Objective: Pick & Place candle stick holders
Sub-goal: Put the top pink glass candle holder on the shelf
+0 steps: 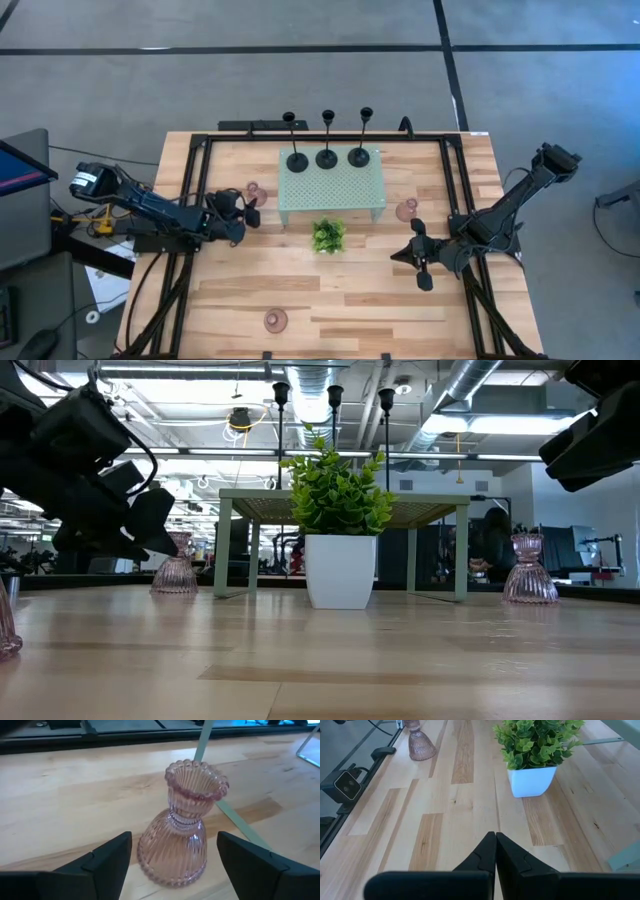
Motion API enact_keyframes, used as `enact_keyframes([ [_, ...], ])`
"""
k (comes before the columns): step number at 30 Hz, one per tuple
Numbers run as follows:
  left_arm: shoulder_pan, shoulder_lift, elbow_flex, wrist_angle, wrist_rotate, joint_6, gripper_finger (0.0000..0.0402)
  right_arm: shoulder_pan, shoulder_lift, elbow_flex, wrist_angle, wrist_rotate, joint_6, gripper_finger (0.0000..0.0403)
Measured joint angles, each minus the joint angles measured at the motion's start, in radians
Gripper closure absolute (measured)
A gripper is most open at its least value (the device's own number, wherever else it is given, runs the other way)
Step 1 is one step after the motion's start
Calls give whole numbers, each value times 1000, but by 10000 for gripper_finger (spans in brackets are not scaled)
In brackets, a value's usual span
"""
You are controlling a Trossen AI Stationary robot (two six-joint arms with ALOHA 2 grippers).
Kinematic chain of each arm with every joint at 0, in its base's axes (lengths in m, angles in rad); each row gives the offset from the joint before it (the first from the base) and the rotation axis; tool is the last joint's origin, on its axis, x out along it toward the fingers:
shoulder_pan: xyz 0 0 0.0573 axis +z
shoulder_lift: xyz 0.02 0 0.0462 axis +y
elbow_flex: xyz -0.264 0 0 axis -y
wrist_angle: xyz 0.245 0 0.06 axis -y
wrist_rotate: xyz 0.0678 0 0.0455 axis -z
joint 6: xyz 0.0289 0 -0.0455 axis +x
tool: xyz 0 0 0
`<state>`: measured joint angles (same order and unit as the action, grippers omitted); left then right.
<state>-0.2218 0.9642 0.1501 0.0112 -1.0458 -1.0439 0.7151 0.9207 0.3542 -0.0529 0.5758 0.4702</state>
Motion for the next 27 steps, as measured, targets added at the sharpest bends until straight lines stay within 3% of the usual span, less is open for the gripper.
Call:
enact_keyframes([
  [12, 5, 0, 0, 75, -35, 148, 108, 0, 0, 0, 0, 0, -1, 403],
  [17, 59, 7, 0, 112, 9, 200, 108, -5, 0, 0, -1, 1, -6, 403],
  [27, 177, 182, 0, 286, 37, 217, 108, -6, 0, 1, -28, 1, 0, 403],
])
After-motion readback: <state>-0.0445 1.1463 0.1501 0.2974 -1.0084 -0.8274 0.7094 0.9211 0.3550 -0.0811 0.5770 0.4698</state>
